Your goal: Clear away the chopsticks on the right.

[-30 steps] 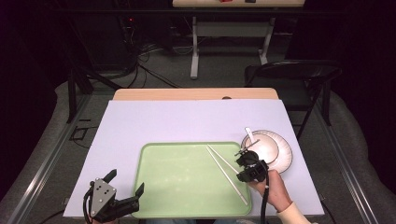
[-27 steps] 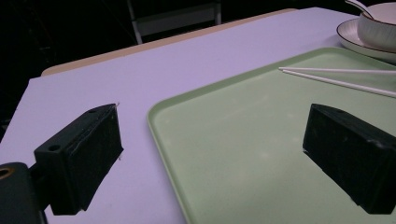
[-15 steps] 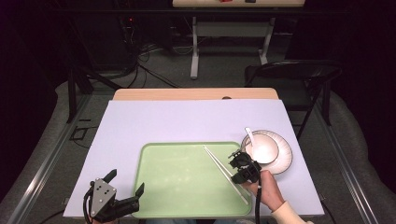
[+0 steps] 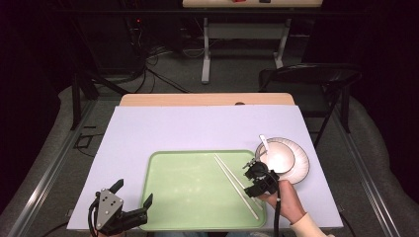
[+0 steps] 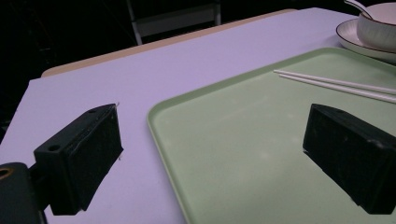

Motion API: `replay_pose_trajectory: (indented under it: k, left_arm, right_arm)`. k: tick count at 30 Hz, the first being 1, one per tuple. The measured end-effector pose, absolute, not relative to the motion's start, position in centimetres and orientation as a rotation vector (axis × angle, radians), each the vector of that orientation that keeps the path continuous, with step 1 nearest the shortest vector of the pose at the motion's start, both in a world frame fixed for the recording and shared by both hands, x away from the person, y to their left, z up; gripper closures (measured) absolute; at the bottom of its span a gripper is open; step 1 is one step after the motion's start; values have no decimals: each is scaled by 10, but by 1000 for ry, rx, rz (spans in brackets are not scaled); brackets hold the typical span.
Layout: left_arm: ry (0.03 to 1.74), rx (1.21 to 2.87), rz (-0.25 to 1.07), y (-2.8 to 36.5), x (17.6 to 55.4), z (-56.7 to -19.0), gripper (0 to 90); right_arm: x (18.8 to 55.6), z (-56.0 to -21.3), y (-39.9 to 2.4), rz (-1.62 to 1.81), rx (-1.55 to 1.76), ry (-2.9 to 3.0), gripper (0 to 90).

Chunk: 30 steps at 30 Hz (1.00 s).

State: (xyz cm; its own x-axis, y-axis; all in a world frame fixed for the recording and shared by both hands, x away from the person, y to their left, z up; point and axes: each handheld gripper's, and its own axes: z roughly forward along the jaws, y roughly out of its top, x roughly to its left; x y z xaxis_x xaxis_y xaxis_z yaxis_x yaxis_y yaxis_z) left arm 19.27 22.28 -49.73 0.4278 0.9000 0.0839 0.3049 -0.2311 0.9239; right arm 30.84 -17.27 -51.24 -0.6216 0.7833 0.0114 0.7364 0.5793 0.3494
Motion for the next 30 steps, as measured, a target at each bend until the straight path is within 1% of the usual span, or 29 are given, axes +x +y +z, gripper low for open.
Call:
replay_pose_trajectory:
  k: [1,2,4,7,8,10,11,19,20,26,30]
  left_arm:
    - [1043,1759,810,223,193,-497,46]
    - [1044,1759,810,223,193,-497,46]
    - [1044,1760,810,223,193,-497,46]
    - [1042,1771,808,222,193,-497,47]
    - [1039,1775,806,222,193,-497,47]
    - [1043,1772,807,222,193,-497,49]
    - [1046,1772,807,222,194,-497,49]
    - [1044,1773,807,222,193,-497,49]
    - [1044,1773,807,222,194,-497,49]
    - [1043,1772,806,222,194,-497,49]
    - [1047,1772,807,221,194,-498,49]
  right_arm:
    - [306,-507,-175,519,1255,2653,423]
    - [304,-503,-178,548,1235,2633,374]
    - [301,-495,-183,589,1186,2609,344]
    - [293,-484,-192,693,1103,2573,262]
    - [293,-484,-192,693,1103,2573,262]
    - [285,-478,-203,782,1028,2538,163]
    - [283,-477,-206,801,1013,2525,146]
    - [259,-471,-230,924,888,2441,76]
    - [256,-472,-233,935,873,2426,76]
    - [231,-482,-258,978,839,2353,2]
    - [217,-489,-272,1002,848,2325,0]
